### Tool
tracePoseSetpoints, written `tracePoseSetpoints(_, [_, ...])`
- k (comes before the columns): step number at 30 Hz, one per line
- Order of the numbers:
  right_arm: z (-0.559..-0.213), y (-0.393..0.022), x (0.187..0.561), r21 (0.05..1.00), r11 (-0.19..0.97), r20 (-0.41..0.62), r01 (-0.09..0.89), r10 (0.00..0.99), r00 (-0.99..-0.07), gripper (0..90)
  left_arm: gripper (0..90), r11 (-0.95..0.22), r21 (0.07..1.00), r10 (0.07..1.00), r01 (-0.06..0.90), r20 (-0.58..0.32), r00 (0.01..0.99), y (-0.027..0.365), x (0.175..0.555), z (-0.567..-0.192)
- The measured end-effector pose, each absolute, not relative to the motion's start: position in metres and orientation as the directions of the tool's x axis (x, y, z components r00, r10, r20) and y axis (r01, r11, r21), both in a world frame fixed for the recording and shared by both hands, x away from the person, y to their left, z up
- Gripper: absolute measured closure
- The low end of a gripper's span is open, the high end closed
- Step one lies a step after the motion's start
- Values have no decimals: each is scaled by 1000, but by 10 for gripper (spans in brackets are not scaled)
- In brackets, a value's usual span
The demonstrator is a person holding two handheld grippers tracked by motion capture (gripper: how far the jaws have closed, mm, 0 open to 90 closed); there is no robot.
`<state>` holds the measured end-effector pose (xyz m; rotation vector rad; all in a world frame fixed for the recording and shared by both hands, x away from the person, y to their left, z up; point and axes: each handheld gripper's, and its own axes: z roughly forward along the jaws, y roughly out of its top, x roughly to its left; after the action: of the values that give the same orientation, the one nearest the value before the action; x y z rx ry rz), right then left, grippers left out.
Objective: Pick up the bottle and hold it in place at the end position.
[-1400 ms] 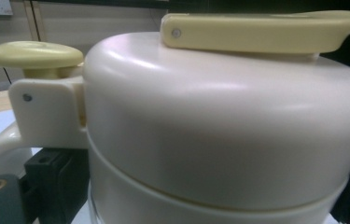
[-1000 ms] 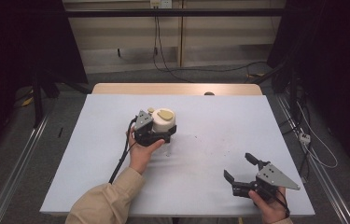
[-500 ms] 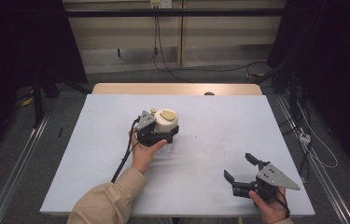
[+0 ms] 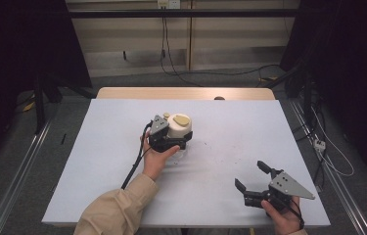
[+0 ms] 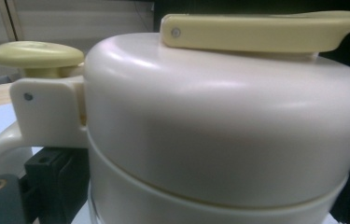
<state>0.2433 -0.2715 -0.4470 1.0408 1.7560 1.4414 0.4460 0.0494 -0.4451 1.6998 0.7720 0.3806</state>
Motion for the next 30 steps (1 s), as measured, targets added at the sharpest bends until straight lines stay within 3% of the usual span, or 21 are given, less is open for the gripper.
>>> tracePoseSetpoints(30, [-448, -272, 243, 979, 90, 10, 182, 873, -489, 31, 62, -120, 949, 663, 291, -142, 735, 38, 455, -453])
